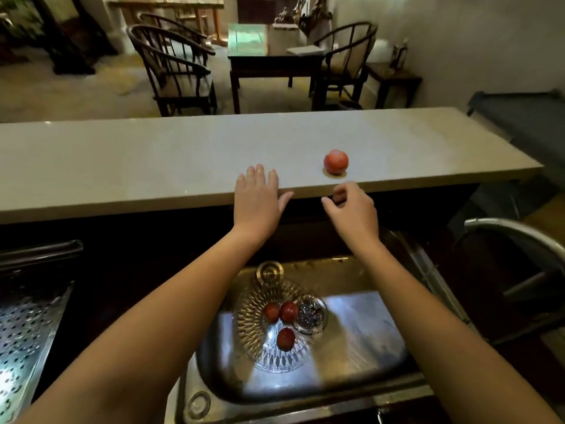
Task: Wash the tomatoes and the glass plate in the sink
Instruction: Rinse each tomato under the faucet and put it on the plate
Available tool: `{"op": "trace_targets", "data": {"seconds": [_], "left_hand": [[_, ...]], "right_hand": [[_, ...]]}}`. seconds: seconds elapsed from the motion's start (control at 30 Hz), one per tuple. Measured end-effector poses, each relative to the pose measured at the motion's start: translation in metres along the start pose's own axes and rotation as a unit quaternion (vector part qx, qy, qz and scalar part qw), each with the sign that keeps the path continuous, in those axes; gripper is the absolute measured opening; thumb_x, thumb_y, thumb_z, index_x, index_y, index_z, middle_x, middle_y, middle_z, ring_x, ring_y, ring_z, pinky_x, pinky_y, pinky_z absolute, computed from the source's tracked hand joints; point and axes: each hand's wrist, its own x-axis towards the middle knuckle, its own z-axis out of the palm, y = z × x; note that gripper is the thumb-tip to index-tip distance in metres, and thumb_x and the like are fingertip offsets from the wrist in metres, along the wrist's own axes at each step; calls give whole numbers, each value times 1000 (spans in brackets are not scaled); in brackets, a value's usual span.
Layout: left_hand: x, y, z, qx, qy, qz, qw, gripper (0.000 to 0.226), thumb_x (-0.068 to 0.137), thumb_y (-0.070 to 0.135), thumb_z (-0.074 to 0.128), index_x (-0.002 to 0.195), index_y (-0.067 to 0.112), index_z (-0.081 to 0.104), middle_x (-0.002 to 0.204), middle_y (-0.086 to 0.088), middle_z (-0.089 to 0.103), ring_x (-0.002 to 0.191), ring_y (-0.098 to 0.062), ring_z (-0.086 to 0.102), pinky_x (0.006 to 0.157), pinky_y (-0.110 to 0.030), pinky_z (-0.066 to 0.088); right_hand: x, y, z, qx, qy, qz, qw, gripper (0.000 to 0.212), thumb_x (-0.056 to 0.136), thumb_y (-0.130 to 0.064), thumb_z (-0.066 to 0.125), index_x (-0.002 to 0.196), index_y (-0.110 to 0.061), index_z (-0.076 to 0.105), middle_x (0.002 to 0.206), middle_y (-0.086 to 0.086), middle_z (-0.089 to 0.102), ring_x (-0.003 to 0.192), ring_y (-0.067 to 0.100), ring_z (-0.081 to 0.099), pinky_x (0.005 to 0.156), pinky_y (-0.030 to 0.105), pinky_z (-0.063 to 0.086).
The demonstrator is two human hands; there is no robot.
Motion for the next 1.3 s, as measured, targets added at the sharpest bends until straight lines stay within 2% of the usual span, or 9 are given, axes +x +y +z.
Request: {"op": "trace_targets", "data": {"seconds": [0.13, 0.4, 0.6, 0.73, 0.83, 0.97, 1.03, 1.17, 1.3], "left_hand": [[0, -1, -4, 6, -5, 13, 1000, 62, 96, 51, 29, 142, 9, 31, 150, -18, 33, 140, -33, 29, 114, -44, 28], [4, -5, -1, 16, 1, 22, 1000, 62, 96, 52, 28, 141, 10, 31, 149, -17, 35, 139, -33, 31, 114, -43, 30], [5, -8, 0, -13, 9, 19, 1000, 60, 95, 52, 29, 140, 12, 35, 149, -15, 36, 140, -30, 31, 113, -42, 28], [3, -3, -11, -210, 20, -19, 977, 51, 98, 42, 29, 141, 15, 38, 151, -12, 35, 143, -26, 24, 118, -41, 14], [-9, 35, -28, -380, 67, 41, 922, 42, 99, 31, 36, 137, 19, 45, 143, -6, 48, 135, -19, 39, 112, -30, 23], [-18, 99, -42, -621, -148, 7, 769, 34, 99, 26, 36, 120, 18, 61, 116, -12, 66, 100, -24, 63, 100, -36, 46], [-18, 126, -39, -662, -250, -33, 706, 33, 100, 27, 35, 110, 15, 64, 105, -20, 66, 92, -35, 64, 91, -46, 52], [-28, 169, -20, -719, -381, -96, 573, 31, 99, 31, 41, 101, 8, 63, 92, -14, 63, 68, -16, 65, 55, -22, 57], [-37, 203, 1, -745, -418, -112, 508, 31, 96, 22, 47, 120, 5, 58, 93, -10, 63, 76, -14, 64, 62, -21, 57]], "right_hand": [[34, -18, -14, -23, 87, -6, 996, 37, 80, -38, 67, 104, -16, 52, 100, 0, 54, 95, 18, 53, 73, 27, 43], [69, -20, 0, -125, 33, 15, 991, 50, 79, -46, 65, 115, -13, 53, 117, 8, 53, 111, 27, 43, 90, 36, 37], [55, -28, -3, -32, 28, -12, 999, 48, 79, -36, 69, 119, -16, 53, 119, 4, 55, 112, 22, 45, 90, 31, 40], [29, -27, -26, 103, 12, -21, 994, 48, 80, -29, 70, 123, -19, 49, 119, -4, 51, 104, 10, 49, 82, 16, 42], [7, -14, -46, 160, -7, -5, 987, 46, 81, -27, 70, 121, -25, 48, 116, -9, 49, 103, 9, 52, 83, 16, 46], [-28, 21, -68, 189, 11, 8, 982, 40, 77, -20, 74, 109, -30, 54, 105, -13, 57, 97, 3, 56, 83, 8, 45], [-43, 46, -75, 187, 17, 45, 981, 41, 75, -16, 76, 108, -30, 56, 105, -12, 59, 99, 6, 58, 89, 17, 48], [-61, 93, -89, 146, 30, 128, 980, 47, 75, -21, 76, 117, -31, 57, 118, 5, 59, 107, 17, 58, 95, 33, 49], [-71, 123, -99, 153, 42, 147, 976, 49, 77, -15, 72, 121, -28, 56, 122, 0, 59, 109, 12, 57, 91, 17, 47]]}}
